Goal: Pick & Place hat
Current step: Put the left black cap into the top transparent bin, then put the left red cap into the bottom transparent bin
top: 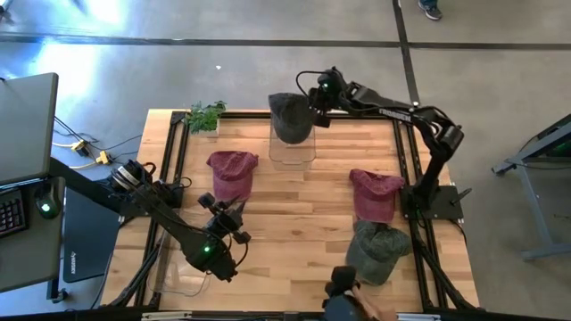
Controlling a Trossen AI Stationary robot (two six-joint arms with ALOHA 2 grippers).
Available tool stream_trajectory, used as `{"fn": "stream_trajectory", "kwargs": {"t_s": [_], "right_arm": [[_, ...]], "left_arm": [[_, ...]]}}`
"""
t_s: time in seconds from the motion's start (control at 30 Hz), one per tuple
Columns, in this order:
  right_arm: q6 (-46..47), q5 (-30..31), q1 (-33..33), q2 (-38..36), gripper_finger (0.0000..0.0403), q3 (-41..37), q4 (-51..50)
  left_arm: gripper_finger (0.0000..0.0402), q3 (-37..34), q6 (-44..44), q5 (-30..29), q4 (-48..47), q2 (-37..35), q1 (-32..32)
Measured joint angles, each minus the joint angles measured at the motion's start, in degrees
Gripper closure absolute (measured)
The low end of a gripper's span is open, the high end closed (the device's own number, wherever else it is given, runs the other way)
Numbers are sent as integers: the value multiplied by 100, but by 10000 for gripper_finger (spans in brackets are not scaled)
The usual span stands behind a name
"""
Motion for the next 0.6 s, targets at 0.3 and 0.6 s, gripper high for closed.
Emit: {"fn": "stream_trajectory", "kwargs": {"t_s": [0.3,0.6], "right_arm": [[1590,486,983,-937,400,-38,-950],[2395,-419,2985,-1903,400,-2879,2035]], "left_arm": [[287,604,498,1568,-352,-70,1047],[331,680,3121,2764,160,-677,2822]]}}
